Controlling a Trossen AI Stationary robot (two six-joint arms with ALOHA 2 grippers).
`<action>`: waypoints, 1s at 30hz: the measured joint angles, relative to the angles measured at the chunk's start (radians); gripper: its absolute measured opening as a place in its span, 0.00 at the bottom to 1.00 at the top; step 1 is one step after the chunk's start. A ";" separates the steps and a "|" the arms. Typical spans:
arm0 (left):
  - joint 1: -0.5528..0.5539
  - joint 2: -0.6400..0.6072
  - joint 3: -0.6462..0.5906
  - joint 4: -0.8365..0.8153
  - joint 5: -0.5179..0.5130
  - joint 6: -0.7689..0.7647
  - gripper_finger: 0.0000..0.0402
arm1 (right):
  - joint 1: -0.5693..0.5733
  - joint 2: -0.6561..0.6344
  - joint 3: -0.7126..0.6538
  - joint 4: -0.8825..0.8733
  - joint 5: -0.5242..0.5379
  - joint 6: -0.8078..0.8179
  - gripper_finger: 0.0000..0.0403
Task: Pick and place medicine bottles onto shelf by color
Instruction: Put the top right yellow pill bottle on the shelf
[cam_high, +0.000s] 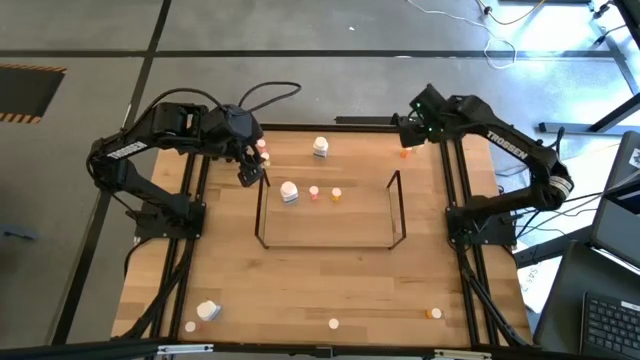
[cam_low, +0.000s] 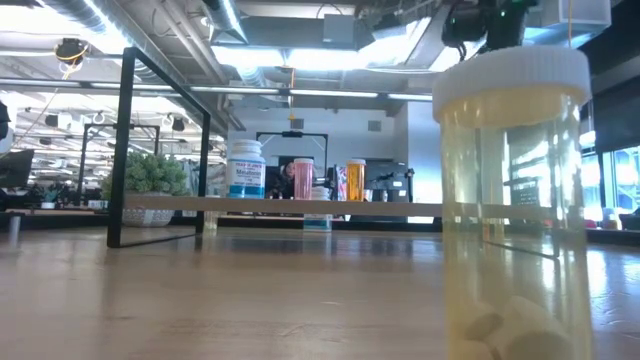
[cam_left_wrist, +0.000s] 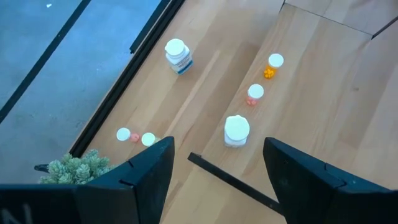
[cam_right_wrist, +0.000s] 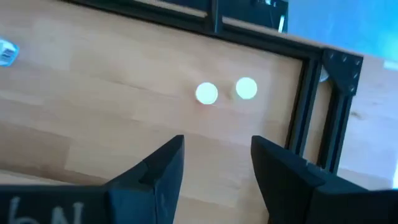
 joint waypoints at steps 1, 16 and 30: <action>0.000 0.000 0.000 0.001 0.000 0.000 0.60 | -0.023 0.012 0.000 0.002 -0.015 -0.019 0.46; 0.000 0.000 0.000 0.003 0.001 -0.001 0.60 | -0.251 0.289 -0.001 0.055 -0.129 -0.082 0.46; 0.000 0.000 0.000 0.002 0.001 0.000 0.60 | -0.301 0.407 -0.001 0.135 -0.174 -0.088 0.46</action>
